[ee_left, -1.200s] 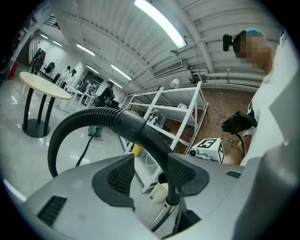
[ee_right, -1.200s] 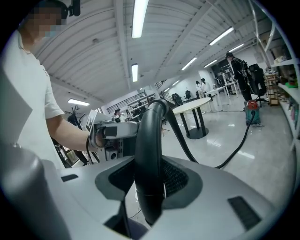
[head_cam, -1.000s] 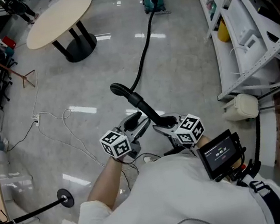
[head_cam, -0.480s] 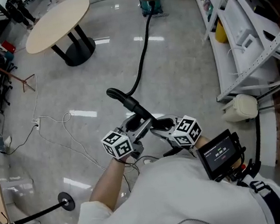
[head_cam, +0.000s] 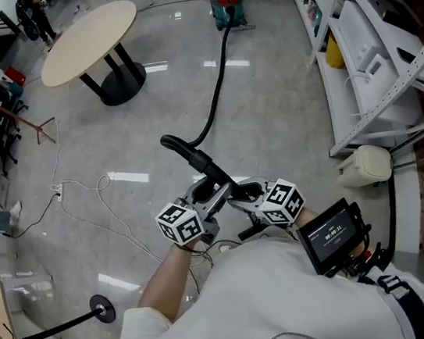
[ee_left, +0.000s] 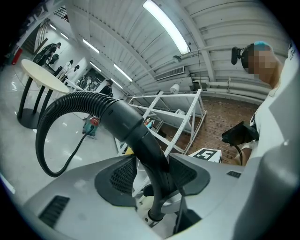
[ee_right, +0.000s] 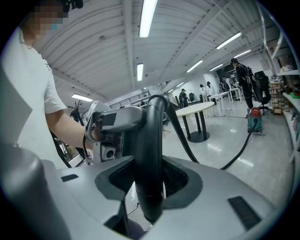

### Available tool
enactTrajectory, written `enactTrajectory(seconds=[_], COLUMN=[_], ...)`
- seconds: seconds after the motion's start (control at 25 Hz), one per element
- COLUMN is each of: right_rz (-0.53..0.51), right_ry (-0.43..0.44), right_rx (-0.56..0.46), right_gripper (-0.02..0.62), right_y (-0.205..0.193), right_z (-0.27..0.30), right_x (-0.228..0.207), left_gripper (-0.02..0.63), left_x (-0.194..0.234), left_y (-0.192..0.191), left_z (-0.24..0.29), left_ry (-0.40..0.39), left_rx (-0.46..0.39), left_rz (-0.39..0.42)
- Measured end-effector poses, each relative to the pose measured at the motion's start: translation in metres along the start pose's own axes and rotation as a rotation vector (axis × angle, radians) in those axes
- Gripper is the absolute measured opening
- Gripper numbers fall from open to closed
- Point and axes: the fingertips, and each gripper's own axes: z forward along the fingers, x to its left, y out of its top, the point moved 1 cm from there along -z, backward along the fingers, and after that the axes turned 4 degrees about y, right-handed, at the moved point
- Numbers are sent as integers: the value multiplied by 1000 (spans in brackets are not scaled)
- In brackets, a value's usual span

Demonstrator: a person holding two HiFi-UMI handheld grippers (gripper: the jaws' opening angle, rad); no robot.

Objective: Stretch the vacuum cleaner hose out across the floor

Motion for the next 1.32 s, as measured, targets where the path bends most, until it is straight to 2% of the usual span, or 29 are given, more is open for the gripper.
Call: enactTrajectory(seconds=[1.04,1.32], right_rz=[-32,-43], right_ry=[-43,-45], right_rx=[11,13], right_gripper=[156,156], right_y=[-14,-12], right_z=[-15,-8], right_x=[-1,15], left_gripper=[212,212], left_x=[-12,-16], left_y=[-14,-11], left_z=[9,-8], left_ry=[-7,-8], left_rx=[7,7], left_rz=[4,12])
